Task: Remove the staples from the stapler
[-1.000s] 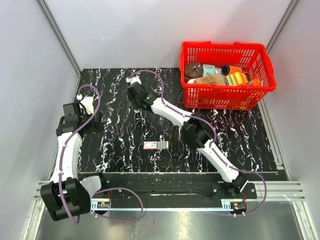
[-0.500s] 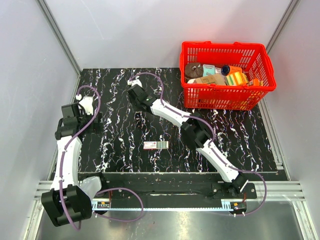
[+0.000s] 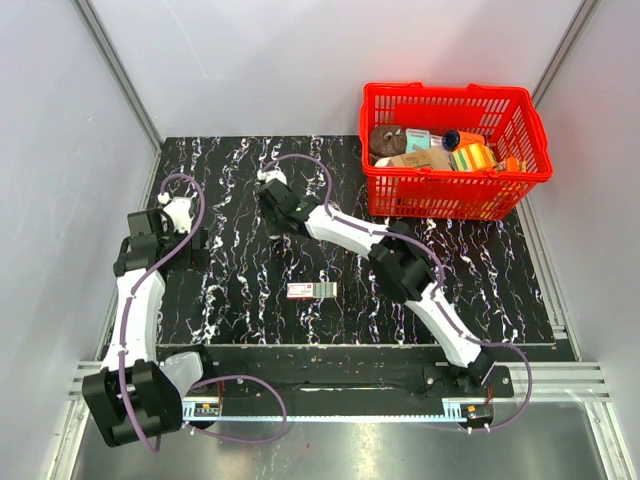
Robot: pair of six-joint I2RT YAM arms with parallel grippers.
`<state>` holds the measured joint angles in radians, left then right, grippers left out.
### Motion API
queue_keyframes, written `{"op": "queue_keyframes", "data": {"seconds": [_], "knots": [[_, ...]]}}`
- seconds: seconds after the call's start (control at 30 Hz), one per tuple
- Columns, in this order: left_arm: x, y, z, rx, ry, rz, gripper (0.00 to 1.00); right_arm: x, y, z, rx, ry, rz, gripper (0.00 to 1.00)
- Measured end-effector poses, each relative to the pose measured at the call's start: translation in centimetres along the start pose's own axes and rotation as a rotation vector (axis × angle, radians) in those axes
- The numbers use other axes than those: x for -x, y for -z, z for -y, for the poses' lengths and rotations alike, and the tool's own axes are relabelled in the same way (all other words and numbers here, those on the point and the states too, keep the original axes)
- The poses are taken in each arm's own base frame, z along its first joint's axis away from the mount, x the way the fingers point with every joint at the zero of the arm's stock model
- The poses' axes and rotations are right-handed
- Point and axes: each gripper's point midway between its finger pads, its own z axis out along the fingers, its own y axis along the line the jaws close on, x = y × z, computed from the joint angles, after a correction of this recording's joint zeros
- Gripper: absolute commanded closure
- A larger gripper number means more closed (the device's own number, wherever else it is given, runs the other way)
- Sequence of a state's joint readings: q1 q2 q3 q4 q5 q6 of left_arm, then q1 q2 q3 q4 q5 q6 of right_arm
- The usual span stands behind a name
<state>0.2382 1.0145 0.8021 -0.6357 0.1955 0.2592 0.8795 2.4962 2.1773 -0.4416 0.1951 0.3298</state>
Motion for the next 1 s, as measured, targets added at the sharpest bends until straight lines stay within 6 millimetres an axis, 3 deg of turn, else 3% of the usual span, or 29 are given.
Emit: {"op": "queue_keyframes", "data": {"seconds": [0.13, 0.27, 0.43, 0.53, 0.73, 0.87, 1.0], "knots": [[-0.2, -0.9, 1.2, -0.079, 0.006, -0.017, 0.01, -2.0, 3.4, -2.5, 0.08, -0.081, -0.008, 1.0], [-0.2, -1.6, 2.7, -0.177, 0.011, -0.021, 0.01, -1.7, 6.5, -5.8, 0.202, -0.223, 0.053, 1.0], [0.4, -1.4, 5.1, -0.327, -0.019, 0.02, 0.01, -0.2, 8.1, -9.8, 0.311, -0.32, 0.138, 1.0], [0.9, -0.8, 6.3, -0.398, -0.041, 0.054, 0.01, -0.5, 8.9, -11.5, 0.347, -0.354, 0.156, 1.0], [1.5, -0.1, 7.7, -0.487, -0.049, 0.093, 0.01, -1.0, 10.2, -12.0, 0.368, -0.456, 0.192, 1.0], [1.1, -1.0, 8.1, -0.524, -0.029, 0.069, 0.08, -0.6, 11.0, -11.4, 0.373, -0.533, 0.226, 1.0], [1.0, -1.6, 8.5, -0.558, -0.006, 0.054, 0.22, 0.6, 12.2, -11.5, 0.401, -0.598, 0.268, 1.0]]}}
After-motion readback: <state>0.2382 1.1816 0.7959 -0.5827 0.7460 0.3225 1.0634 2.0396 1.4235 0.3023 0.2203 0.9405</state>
